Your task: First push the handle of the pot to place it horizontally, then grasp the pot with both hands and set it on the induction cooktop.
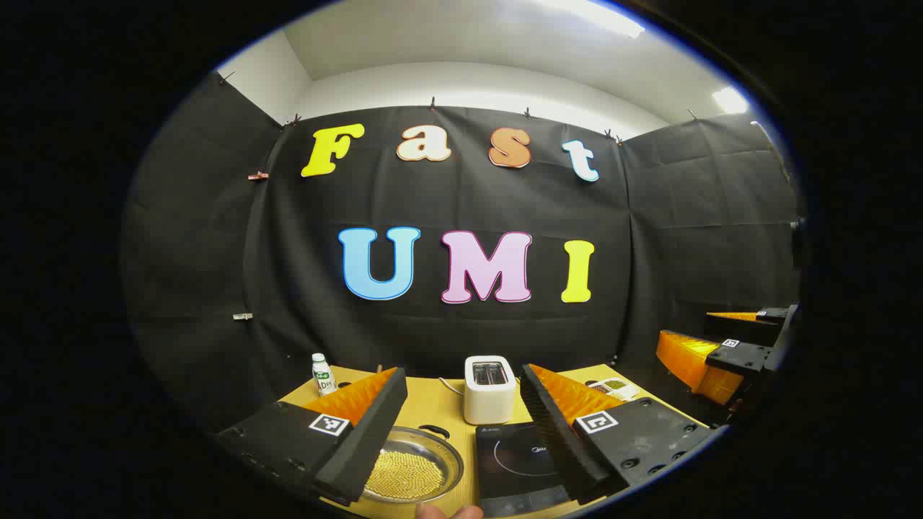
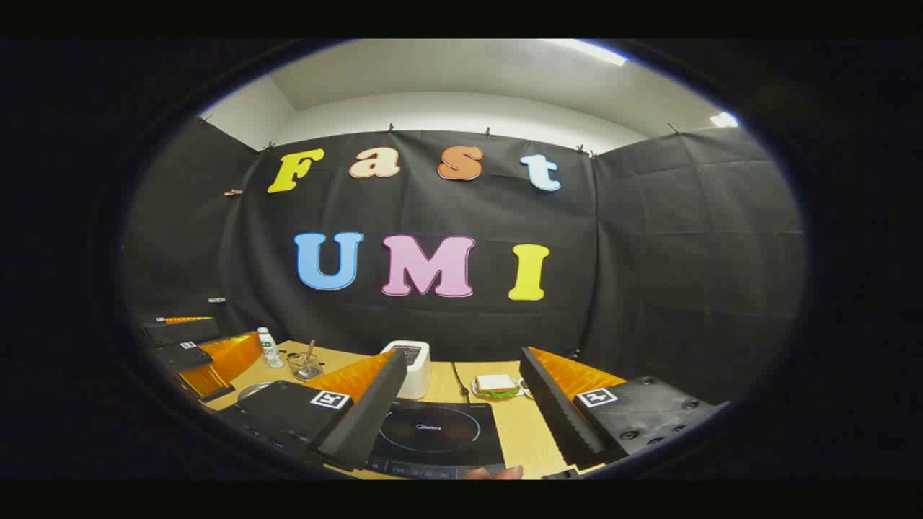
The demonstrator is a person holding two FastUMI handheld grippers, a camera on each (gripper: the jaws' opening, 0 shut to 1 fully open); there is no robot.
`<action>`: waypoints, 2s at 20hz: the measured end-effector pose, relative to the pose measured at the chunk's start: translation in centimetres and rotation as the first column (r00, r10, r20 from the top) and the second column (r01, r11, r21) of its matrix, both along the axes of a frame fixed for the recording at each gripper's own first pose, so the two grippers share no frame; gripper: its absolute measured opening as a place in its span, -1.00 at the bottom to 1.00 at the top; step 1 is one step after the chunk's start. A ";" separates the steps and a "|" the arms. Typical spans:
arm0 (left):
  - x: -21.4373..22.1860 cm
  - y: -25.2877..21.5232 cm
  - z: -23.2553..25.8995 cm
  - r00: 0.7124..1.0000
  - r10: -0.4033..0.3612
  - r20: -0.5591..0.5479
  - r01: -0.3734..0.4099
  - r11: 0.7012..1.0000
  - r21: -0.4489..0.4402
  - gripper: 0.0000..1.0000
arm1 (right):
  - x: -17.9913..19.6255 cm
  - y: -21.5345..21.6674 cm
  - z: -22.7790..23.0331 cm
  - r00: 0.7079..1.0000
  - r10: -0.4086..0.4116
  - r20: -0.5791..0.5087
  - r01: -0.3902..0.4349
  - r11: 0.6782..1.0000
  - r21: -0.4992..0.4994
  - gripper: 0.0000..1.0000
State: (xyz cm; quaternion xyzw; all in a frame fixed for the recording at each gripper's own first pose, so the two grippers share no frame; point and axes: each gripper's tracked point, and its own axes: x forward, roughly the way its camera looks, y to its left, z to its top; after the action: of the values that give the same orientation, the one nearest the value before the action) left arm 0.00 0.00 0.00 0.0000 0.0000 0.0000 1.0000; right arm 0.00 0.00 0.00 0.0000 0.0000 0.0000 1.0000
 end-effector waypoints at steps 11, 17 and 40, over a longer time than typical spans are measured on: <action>0.0 0.4 0.1 1.000 0.003 0.004 -0.003 1.000 0.013 0.96 | 0.0 0.6 0.1 1.000 0.011 0.004 -0.011 1.000 0.004 0.95; 0.0 0.3 0.2 1.000 -0.006 0.009 0.006 1.000 0.015 0.96 | 0.0 0.6 0.0 1.000 0.014 0.004 -0.014 1.000 -0.001 0.95; -4.4 1.3 -14.0 0.872 -0.118 -0.476 0.105 0.993 -0.054 -0.89 | -0.9 1.6 -2.5 0.999 0.028 -0.045 -0.029 1.000 -0.009 0.93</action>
State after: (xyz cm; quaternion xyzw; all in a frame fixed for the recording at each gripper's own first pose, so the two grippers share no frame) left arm -4.43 1.32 -13.97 -0.0131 0.2467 -0.0576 0.9673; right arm -0.92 1.63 -2.48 -0.0046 0.0223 0.0143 0.9996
